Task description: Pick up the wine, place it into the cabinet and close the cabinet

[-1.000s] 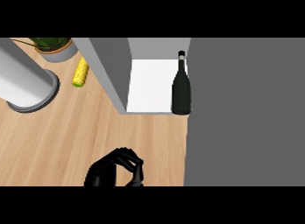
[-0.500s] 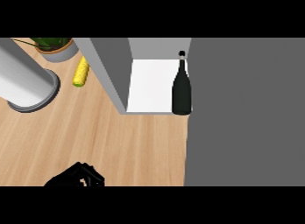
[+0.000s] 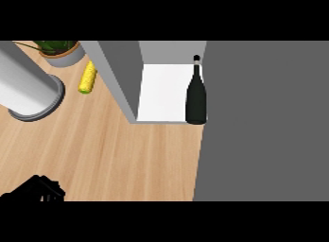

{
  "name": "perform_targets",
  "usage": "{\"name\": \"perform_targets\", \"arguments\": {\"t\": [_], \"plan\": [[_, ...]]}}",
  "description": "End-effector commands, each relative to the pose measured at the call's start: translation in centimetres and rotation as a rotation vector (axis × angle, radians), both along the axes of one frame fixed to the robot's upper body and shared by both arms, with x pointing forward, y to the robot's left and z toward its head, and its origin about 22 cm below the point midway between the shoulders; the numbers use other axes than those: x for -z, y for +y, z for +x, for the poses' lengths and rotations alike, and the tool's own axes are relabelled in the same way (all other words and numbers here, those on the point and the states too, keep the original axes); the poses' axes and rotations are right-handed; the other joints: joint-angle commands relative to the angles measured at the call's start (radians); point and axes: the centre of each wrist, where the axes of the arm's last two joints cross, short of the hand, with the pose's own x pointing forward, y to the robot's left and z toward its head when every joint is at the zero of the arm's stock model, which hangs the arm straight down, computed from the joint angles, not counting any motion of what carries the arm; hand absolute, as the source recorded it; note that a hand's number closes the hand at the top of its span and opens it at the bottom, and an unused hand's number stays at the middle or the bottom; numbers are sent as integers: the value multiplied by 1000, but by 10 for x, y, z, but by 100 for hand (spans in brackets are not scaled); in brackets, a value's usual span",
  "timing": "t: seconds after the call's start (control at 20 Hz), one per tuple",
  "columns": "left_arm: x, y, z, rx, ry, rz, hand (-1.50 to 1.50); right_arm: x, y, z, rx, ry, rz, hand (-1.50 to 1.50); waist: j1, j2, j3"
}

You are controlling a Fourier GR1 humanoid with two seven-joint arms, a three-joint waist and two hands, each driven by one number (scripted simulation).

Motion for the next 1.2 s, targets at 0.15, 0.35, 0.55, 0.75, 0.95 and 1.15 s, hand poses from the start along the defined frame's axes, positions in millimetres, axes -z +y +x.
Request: {"name": "perform_targets", "arguments": {"t": [0.15,0.35,0.55,0.75,0.95,1.15], "plan": [[-10,45,3,-34,-2,12,150,-40,44,-25,-149,-213,-58,150,1,-11,-3],[-12,52,-5,-32,4,12,150,-41,71,-28,-186,-208,-32,150,-4,-17,-4],[-15,70,-5,-33,2,16,150,-42,102,-24,-187,-192,-16,150,-4,-22,-6],[-9,78,-13,-11,38,5,150,-43,125,-31,-207,-169,-16,150,-1,-23,-7],[-17,88,-9,0,25,13,150,-36,147,-21,-216,-168,-38,150,20,-19,-7],[-26,93,-2,11,11,-1,150,-33,157,-15,-206,-162,-64,150,29,-13,-7]]}}
